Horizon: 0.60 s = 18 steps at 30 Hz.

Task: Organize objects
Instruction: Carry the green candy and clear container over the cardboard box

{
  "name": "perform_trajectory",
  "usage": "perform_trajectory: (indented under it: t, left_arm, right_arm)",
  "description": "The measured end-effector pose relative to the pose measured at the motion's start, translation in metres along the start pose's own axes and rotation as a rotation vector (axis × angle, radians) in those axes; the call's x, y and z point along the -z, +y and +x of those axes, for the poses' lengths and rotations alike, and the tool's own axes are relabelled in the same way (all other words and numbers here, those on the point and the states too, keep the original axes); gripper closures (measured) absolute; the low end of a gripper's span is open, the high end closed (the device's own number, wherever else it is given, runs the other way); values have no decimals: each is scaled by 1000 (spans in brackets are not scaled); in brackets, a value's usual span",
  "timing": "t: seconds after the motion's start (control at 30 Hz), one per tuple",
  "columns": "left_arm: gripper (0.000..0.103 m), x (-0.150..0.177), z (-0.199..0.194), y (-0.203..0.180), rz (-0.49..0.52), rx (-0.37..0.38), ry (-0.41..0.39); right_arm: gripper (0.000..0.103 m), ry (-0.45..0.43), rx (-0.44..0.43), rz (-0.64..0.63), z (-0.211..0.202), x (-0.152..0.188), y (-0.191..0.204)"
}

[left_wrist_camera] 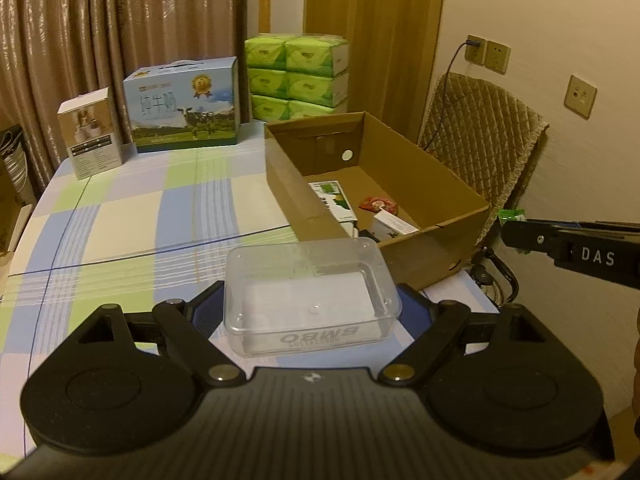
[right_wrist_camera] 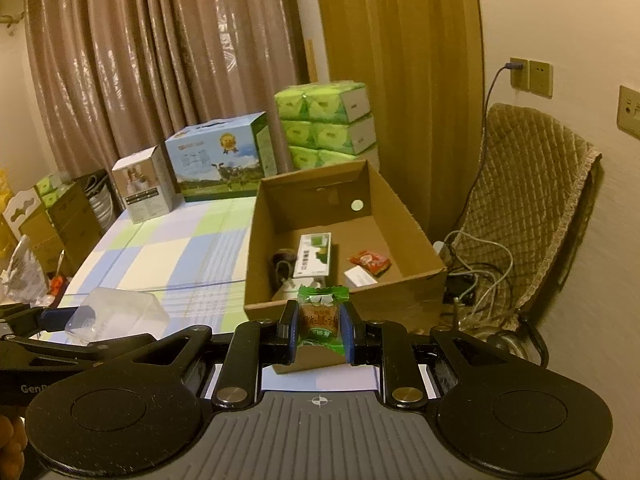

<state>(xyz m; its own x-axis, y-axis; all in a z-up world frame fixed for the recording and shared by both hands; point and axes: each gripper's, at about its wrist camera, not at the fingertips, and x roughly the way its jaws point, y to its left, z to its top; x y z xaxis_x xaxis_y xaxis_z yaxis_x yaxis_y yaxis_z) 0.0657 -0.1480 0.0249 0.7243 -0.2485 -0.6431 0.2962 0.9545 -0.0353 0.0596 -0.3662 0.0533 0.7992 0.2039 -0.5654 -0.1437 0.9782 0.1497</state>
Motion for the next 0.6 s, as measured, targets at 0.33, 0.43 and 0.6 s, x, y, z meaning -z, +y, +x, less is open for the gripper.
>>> perform_trajectory:
  t: [0.33,0.43,0.6]
  left_arm:
    - [18,-9,10,-17,28,20,4]
    - [18,-13,15,-21,31,28,5]
    - [18,-26,25,-27,36,35,0]
  right_arm:
    - [84,-4,12,13,3,-7,-15]
    - [84,-5,19,13,5,-11,-20]
    - [84,-6,31,6,13,-19,-31]
